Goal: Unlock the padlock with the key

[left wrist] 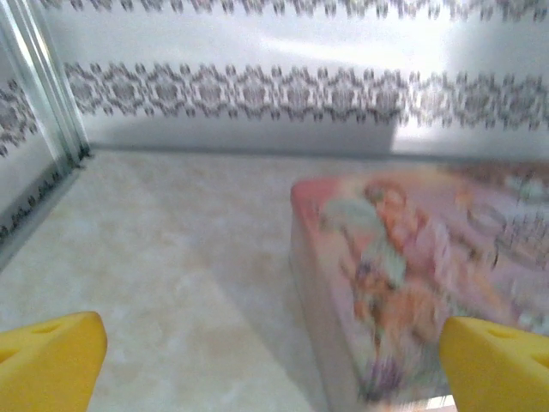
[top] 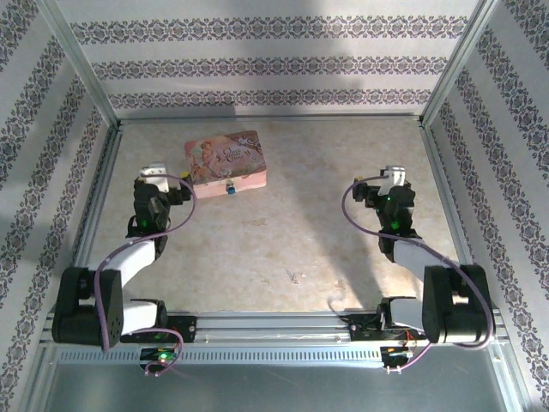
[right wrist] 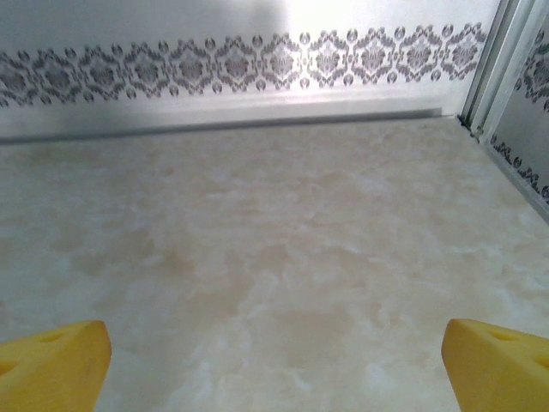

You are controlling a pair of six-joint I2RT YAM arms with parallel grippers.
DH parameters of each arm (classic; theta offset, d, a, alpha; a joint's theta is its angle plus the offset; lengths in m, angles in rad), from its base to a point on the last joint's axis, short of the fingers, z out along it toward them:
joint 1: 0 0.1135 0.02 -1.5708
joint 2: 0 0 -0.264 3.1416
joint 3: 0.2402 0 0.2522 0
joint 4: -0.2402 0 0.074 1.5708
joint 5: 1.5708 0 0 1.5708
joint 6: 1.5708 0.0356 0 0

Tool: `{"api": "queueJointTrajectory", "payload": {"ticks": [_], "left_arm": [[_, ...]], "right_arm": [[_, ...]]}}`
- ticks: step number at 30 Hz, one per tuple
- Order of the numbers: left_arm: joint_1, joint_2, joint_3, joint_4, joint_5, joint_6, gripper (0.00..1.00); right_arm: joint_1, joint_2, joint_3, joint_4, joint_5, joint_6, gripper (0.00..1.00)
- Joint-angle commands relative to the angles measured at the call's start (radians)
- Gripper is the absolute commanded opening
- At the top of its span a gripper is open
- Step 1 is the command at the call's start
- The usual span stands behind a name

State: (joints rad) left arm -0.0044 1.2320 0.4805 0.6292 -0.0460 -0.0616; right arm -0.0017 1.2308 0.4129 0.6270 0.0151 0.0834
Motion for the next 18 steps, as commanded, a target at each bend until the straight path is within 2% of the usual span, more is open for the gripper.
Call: {"api": "queueJointTrajectory", "payload": {"ticks": [1, 5, 12, 15, 18], "left_arm": [[0.012, -0.059, 0.105, -0.273, -0.023, -0.102, 0.99], [0.012, -0.061, 0.255, -0.509, 0.012, -0.203, 0.99], [0.018, 0.042, 0.485, -0.818, 0.05, -0.325, 0.99], [0.03, 0.116, 0.575, -0.896, 0.123, -0.36, 0.99], [0.051, 0.183, 0.612, -0.877, 0.199, -0.412, 0.99]], "right_arm": [[0.008, -0.091, 0.063, -0.264, -0.036, 0.076, 0.98], [0.009, -0.181, 0.12, -0.454, -0.118, 0.152, 0.98], [0.015, -0.272, 0.263, -0.806, -0.268, 0.249, 0.98], [0.018, -0.292, 0.325, -0.954, -0.336, 0.238, 0.99], [0.032, -0.315, 0.338, -1.025, -0.411, 0.222, 0.98]]}}
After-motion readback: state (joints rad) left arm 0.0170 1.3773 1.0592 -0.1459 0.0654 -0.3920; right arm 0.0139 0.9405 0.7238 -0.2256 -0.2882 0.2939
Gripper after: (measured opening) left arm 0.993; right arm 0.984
